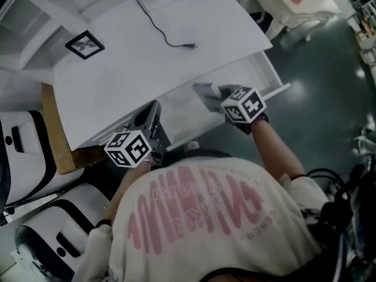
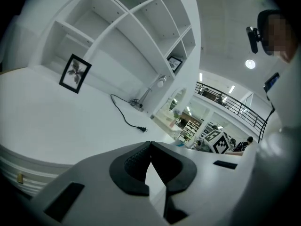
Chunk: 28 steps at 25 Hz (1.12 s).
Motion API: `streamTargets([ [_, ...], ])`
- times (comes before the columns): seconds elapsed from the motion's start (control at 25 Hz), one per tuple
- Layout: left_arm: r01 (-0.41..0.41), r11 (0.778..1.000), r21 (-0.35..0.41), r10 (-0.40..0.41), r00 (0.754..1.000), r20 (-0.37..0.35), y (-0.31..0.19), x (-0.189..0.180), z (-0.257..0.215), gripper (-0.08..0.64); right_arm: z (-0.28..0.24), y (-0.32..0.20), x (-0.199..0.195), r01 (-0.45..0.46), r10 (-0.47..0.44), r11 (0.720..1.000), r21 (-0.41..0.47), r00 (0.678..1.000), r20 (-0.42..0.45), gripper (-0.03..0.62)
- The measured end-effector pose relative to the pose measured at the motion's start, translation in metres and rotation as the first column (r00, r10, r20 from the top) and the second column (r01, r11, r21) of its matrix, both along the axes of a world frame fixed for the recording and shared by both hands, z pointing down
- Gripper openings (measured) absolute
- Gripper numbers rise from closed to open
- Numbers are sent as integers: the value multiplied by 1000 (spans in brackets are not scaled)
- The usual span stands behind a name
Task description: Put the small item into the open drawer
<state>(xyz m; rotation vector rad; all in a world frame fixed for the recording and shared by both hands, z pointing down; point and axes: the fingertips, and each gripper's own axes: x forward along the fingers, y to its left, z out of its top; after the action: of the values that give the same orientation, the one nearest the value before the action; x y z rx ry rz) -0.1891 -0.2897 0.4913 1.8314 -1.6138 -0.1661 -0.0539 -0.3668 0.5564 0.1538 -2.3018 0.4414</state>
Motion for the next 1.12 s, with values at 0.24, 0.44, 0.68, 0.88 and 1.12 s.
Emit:
streamTargets([
  [0.24,-31,999,-11,31,1000,6,-19,3,8,29,37,-9,-6,73,-74,997,-15,992,-101,89],
  [0.44,-30,999,-12,30,1000,-2,-32,4,15,29,69,-2,-12,136,-142,990,-43,971,-191,89],
  [0.68,-23,999,-22,23,1000,2,-34,-2,20,29,93,16,-15,235,-258,965,-116,931,-260,89],
  [0.88,-15,999,-30,16,1000,21,-33,-12,23,29,109,24,-18,233,-284,950,-207,922,-262,89],
  [1.12,-5,999,-48,6,1000,13,-27,-19,31,29,121,24,-25,209,-270,947,-245,929,-253,91],
])
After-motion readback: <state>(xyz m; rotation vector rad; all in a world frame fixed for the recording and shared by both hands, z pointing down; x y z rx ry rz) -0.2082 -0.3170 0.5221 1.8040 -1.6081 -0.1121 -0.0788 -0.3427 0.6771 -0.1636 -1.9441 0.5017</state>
